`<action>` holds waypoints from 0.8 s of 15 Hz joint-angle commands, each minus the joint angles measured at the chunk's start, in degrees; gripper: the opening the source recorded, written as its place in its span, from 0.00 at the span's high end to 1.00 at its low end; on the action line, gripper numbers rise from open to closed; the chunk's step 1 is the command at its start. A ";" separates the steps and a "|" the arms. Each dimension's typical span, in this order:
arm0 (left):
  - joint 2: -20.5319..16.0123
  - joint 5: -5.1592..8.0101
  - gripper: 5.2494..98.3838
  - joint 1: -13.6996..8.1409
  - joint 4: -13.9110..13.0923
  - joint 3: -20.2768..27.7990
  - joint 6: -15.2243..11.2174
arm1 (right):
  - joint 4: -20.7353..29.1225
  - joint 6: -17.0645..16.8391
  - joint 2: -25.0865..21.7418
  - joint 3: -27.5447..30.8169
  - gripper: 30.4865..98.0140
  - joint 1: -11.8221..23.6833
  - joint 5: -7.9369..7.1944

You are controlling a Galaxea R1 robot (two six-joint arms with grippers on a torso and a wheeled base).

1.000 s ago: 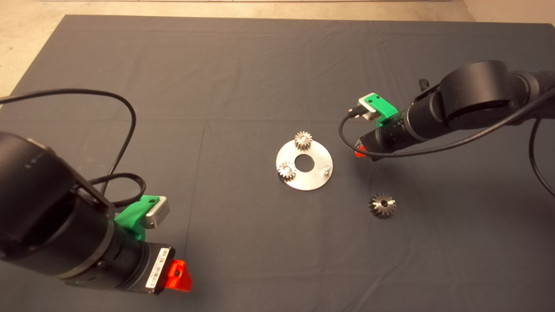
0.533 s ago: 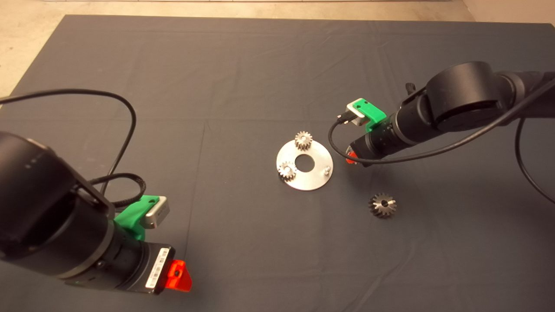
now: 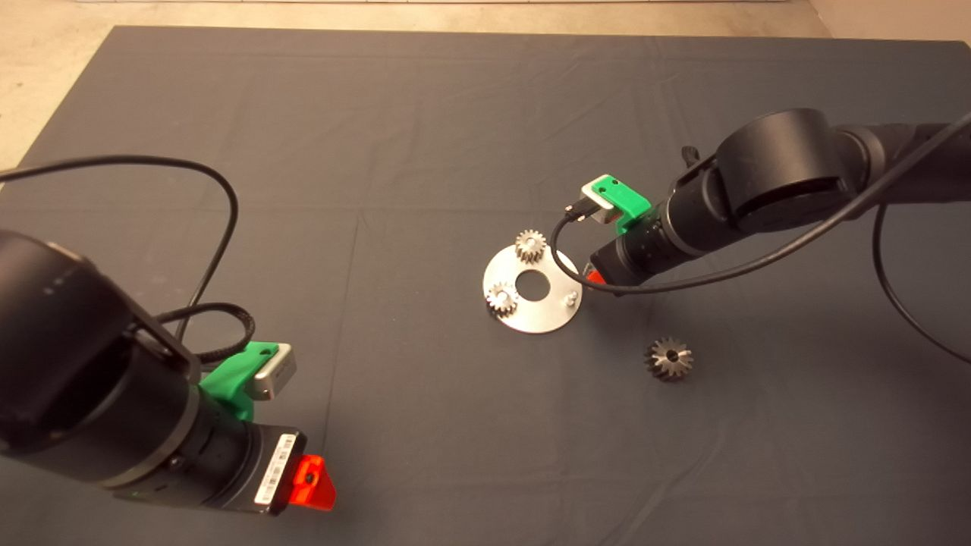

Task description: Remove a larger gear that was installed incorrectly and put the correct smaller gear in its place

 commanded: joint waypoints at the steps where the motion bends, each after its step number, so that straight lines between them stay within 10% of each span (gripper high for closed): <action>1: -0.12 0.20 0.01 -0.41 -0.47 0.82 -0.46 | 1.18 -0.19 0.51 0.07 0.86 1.51 0.33; 5: -0.12 0.20 0.01 -0.34 -0.47 0.82 -0.46 | 1.09 -0.19 1.90 0.07 0.86 1.42 -0.09; 12: -0.12 0.11 0.01 -0.34 -0.42 0.82 -0.46 | 0.83 -0.19 4.19 0.42 0.86 1.07 -5.47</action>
